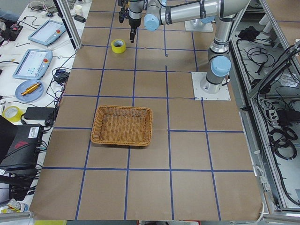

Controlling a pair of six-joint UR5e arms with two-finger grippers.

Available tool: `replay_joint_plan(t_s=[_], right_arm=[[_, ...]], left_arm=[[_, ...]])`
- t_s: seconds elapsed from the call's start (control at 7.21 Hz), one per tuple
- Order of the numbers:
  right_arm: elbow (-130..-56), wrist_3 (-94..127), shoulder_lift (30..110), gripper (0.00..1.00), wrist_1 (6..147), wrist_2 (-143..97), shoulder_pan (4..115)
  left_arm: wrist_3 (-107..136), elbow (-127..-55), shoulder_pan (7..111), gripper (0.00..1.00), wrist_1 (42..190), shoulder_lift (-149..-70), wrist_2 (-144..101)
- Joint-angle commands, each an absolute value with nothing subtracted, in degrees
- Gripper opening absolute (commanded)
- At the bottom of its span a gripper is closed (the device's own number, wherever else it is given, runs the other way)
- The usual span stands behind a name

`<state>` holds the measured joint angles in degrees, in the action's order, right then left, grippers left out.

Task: Transfer tape with both arms
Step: 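Lower the left gripper onto the tape roll while the right gripper withdraws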

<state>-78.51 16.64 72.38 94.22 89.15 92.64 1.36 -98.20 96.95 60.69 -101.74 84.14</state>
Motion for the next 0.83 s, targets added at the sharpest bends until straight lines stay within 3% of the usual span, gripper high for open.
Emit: replay_joint_plan(t_s=[0.0,0.69], right_arm=[[-92.23,6.87,86.87,1.0,93.34,92.96,90.35],[-91.93,7.04,89.03,1.0,93.34,83.14,89.92]], left_arm=[[7.0,-97.48,99.82,1.0,50.31,-110.35,84.46],[15.47,-83.08,102.66,0.97,47.99,-125.57,87.6]])
